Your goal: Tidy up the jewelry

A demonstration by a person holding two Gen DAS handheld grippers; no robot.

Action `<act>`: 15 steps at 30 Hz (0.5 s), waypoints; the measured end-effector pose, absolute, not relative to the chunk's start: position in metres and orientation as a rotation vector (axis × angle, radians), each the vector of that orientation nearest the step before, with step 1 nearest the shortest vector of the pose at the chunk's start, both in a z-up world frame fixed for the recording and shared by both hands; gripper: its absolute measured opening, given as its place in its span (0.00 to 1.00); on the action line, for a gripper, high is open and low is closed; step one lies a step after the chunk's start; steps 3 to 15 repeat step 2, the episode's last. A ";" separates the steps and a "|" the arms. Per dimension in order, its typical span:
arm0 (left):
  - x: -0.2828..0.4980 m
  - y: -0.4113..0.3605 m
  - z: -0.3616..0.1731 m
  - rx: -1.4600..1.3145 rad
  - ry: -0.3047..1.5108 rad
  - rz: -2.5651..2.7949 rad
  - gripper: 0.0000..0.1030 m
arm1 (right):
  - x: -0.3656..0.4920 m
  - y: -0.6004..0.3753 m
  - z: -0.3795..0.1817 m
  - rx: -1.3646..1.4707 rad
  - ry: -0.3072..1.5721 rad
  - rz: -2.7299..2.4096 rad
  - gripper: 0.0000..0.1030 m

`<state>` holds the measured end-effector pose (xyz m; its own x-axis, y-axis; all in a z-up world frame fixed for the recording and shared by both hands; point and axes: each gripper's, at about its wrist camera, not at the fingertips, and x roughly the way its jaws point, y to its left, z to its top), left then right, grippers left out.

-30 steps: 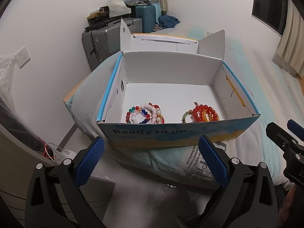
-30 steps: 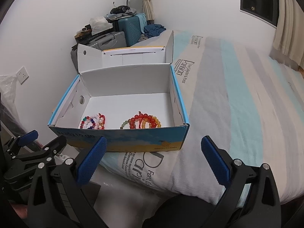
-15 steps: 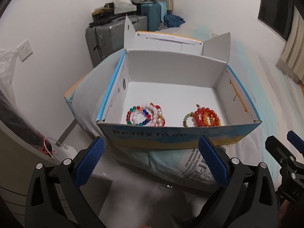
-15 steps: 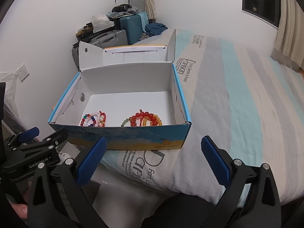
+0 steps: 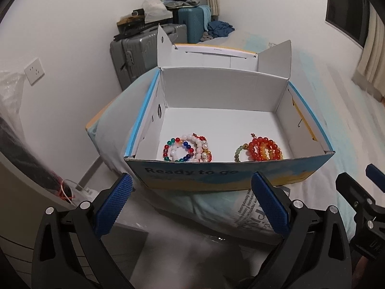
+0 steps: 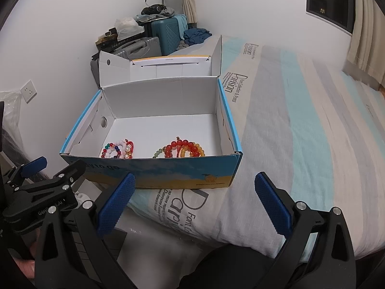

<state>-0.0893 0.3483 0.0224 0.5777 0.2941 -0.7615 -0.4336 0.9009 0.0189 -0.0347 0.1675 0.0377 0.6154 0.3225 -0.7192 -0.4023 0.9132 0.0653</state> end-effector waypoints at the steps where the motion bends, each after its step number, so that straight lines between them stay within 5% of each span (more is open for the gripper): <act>1: -0.090 0.349 0.022 -0.185 0.857 0.423 0.94 | -0.035 0.167 0.038 -0.105 0.808 0.418 0.93; 15: -0.090 0.350 0.022 -0.190 0.858 0.417 0.94 | -0.035 0.168 0.038 -0.105 0.808 0.418 0.93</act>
